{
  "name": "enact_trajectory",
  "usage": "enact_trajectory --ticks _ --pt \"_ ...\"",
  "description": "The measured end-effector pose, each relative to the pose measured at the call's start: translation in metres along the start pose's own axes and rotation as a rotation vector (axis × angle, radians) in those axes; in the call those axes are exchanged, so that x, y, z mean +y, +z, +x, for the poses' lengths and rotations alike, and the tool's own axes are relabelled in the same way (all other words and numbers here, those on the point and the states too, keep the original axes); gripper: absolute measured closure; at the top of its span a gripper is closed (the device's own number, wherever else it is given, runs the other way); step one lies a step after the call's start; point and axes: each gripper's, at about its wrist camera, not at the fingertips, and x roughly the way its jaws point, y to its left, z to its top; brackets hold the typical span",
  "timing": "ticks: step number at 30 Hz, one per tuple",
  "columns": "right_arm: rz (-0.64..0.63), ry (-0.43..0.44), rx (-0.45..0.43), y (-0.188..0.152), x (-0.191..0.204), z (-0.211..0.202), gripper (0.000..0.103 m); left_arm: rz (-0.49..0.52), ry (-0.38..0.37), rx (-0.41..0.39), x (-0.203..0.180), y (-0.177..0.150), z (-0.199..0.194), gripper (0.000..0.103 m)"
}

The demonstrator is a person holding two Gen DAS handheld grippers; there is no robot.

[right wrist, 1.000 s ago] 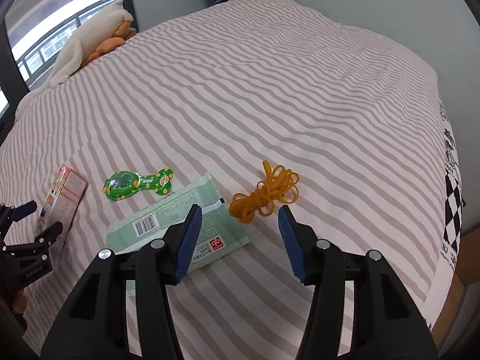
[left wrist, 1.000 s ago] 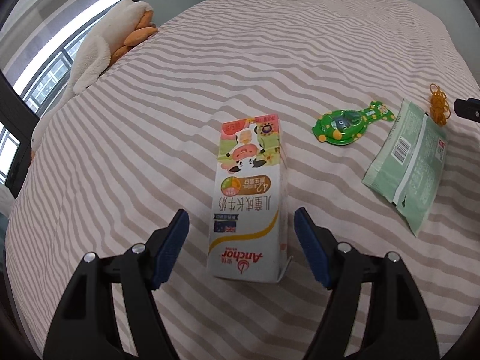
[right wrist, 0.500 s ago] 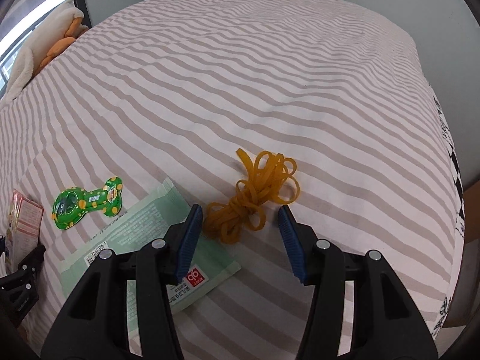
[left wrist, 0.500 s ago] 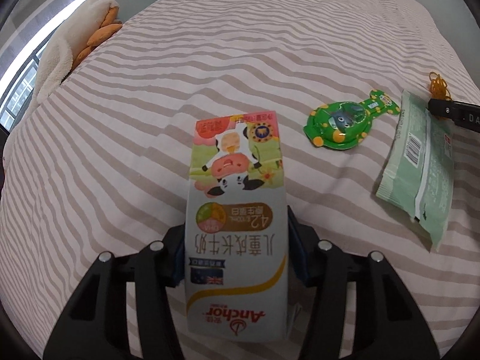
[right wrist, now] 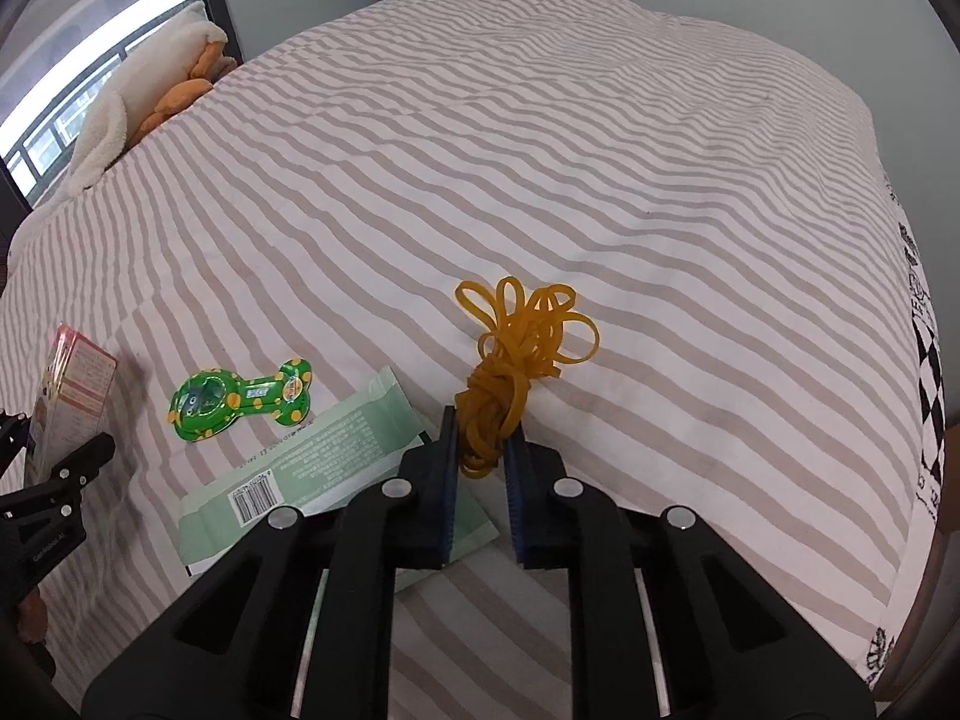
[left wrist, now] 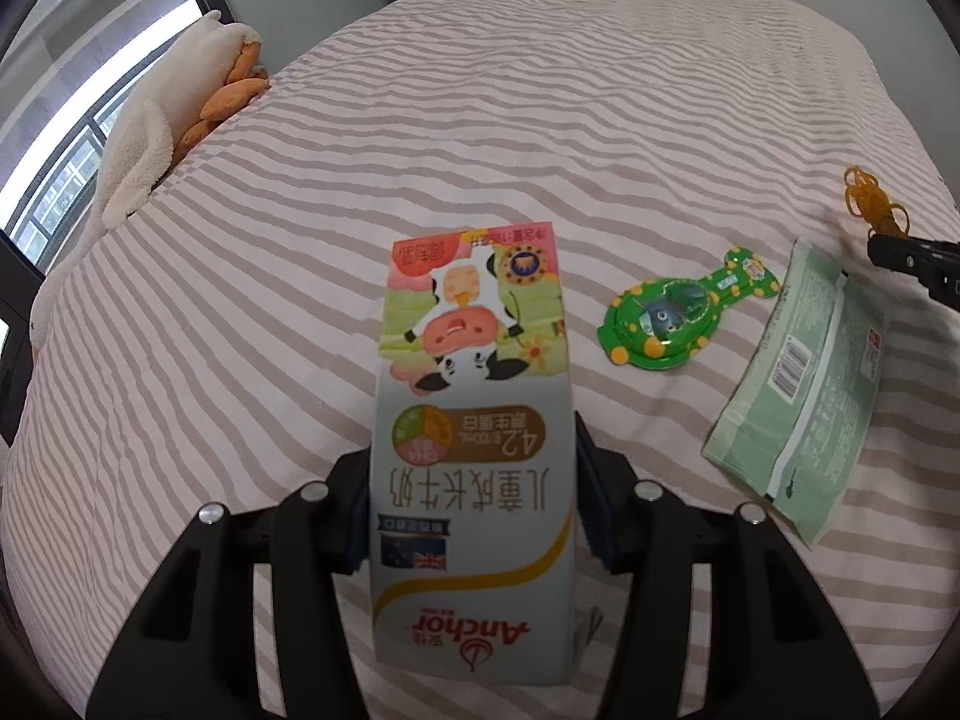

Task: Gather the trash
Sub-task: 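Grasp the milk carton with left tool while right tool grasps the orange rubber bands, then carry the milk carton and rubber bands to the grey bin and open both tools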

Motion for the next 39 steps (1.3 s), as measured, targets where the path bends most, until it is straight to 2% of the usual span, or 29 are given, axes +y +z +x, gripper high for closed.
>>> enact_trajectory --ticks 13,17,21,30,39 --pt "-0.080 0.034 -0.042 0.006 0.012 -0.033 0.090 -0.199 0.082 0.015 0.022 -0.016 -0.024 0.050" --pt "-0.116 0.055 -0.052 0.004 0.022 -0.045 0.090 -0.233 0.122 0.010 0.020 -0.022 -0.042 0.050" --pt "-0.172 0.088 -0.063 -0.003 0.034 -0.063 0.090 -0.265 0.130 0.008 0.017 -0.028 -0.064 0.050" --pt "-0.340 0.170 -0.098 -0.039 0.066 -0.134 0.090 -0.347 0.151 0.014 0.012 -0.060 -0.123 0.050" --pt "-0.392 0.212 -0.159 -0.082 0.071 -0.217 0.090 -0.332 0.170 -0.017 -0.013 -0.101 -0.204 0.049"
